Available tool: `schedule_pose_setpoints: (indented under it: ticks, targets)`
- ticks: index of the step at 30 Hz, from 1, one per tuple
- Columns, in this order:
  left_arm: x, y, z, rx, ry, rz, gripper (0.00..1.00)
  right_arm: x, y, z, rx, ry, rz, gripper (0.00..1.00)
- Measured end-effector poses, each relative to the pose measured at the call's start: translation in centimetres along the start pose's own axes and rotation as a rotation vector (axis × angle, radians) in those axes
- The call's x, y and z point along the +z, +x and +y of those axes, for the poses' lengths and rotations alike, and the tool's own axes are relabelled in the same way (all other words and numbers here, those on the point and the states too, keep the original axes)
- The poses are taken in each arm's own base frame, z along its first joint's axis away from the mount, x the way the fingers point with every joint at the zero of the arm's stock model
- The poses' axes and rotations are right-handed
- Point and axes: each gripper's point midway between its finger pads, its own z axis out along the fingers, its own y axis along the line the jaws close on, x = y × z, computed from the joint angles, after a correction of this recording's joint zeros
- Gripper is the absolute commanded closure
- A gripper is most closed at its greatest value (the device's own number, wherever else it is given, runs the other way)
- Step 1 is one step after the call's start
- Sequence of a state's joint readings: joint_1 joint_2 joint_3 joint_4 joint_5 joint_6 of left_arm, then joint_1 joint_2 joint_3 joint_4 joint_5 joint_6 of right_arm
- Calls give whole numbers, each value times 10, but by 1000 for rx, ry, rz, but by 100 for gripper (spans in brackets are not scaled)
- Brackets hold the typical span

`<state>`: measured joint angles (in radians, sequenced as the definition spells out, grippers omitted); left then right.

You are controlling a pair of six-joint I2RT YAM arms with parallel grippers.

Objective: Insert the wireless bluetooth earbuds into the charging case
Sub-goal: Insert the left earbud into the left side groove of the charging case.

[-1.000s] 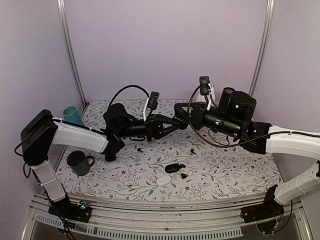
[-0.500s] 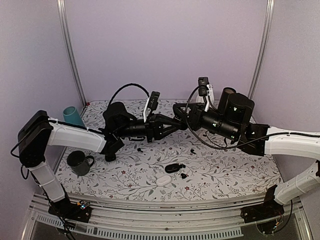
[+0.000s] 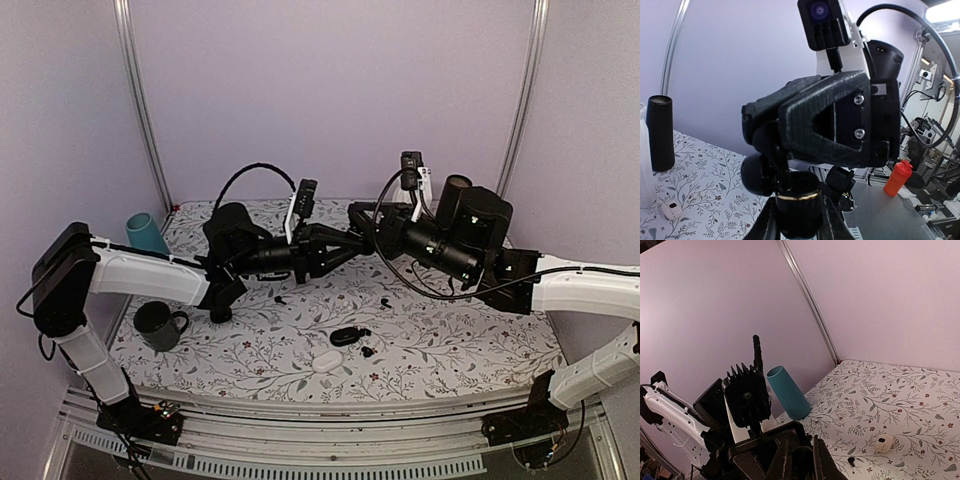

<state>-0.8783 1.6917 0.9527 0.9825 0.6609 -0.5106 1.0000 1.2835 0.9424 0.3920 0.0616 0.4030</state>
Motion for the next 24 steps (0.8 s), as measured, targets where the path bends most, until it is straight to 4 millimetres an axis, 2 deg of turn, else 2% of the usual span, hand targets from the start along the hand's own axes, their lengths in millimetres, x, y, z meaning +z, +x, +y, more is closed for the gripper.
schedule_pose_setpoints:
  ticks: [9,24]
  targets:
    - [0,-8,2,33,-38,-30,100,0,-1,4,1,-5,-11,93]
    - [-4,-10,0,94,-96,-63,100,-1,-1,7,26,-5,-19,91]
